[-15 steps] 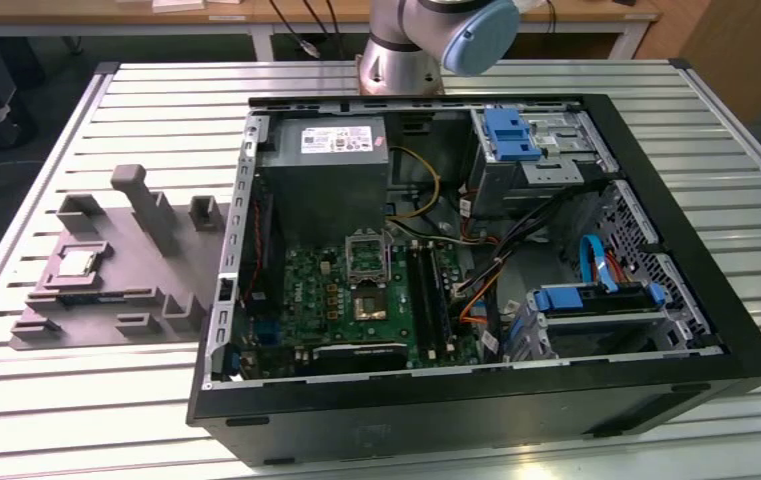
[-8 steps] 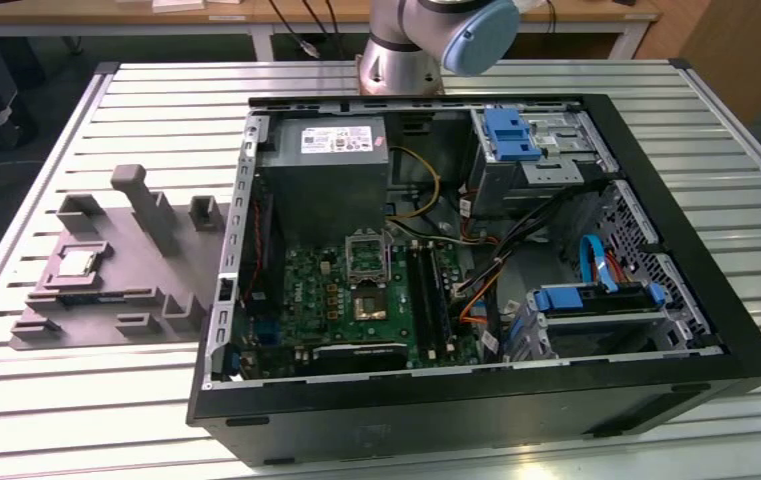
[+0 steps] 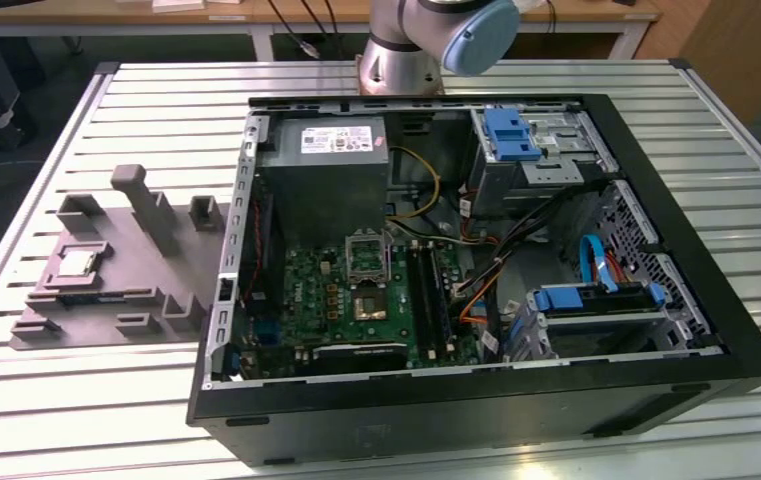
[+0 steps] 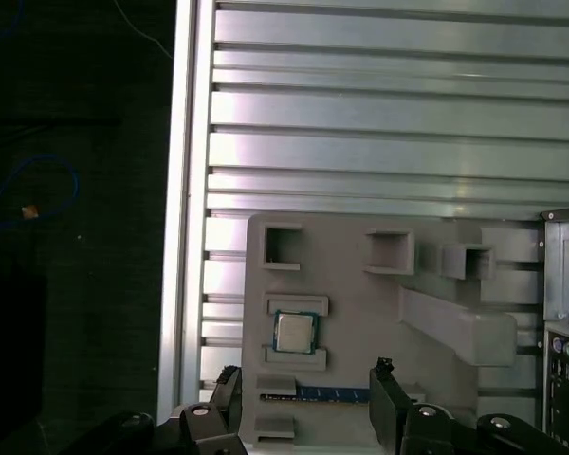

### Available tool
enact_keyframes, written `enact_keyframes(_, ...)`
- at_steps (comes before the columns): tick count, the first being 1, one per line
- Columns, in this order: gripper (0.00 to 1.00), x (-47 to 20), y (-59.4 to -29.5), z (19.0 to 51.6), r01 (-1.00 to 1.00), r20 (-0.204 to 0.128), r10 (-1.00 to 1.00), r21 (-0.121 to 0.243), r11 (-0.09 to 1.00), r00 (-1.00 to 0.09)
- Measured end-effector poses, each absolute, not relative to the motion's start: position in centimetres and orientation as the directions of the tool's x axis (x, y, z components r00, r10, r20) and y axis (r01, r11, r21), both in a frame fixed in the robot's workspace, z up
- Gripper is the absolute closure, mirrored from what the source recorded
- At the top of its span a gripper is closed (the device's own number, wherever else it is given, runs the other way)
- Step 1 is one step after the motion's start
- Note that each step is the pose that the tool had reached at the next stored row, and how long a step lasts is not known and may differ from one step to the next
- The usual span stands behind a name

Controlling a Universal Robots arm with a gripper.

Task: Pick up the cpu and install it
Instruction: 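Pick up the cpu and move it towards the insertion slot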

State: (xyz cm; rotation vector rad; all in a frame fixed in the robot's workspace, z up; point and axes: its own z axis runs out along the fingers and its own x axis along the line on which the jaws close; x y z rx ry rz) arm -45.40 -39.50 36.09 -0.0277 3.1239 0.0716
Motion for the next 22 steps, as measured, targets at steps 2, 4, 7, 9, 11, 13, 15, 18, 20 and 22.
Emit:
enact_keyframes(2,0.35,-45.4,-39.5,36.0,-0.018,-0.017,-0.017,0.046,0.999,-1.000)
enact_keyframes(4,0.35,-45.4,-39.5,36.0,-0.018,-0.017,-0.017,0.046,0.999,-1.000)
enact_keyframes(7,0.35,-45.4,-39.5,35.8,-0.018,-0.017,-0.017,0.046,0.999,-1.000)
enact_keyframes(9,0.35,-45.4,-39.5,35.8,-0.018,-0.017,-0.017,0.046,0.999,-1.000)
enact_keyframes(11,0.35,-45.4,-39.5,35.7,-0.018,-0.017,-0.017,0.046,0.999,-1.000)
enact_keyframes(13,0.35,-45.4,-39.5,35.7,-0.018,-0.017,-0.017,0.046,0.999,-1.000)
enact_keyframes(15,0.35,-45.4,-39.5,35.7,-0.018,-0.017,-0.017,0.046,0.999,-1.000)
enact_keyframes(18,0.35,-45.4,-39.5,35.4,-0.018,-0.017,-0.017,0.046,0.999,-1.000)
enact_keyframes(20,0.35,-45.4,-39.5,35.0,-0.018,-0.017,-0.017,0.046,0.999,-1.000)
enact_keyframes(22,0.35,-45.4,-39.5,35.0,-0.018,-0.017,-0.017,0.046,0.999,-1.000)
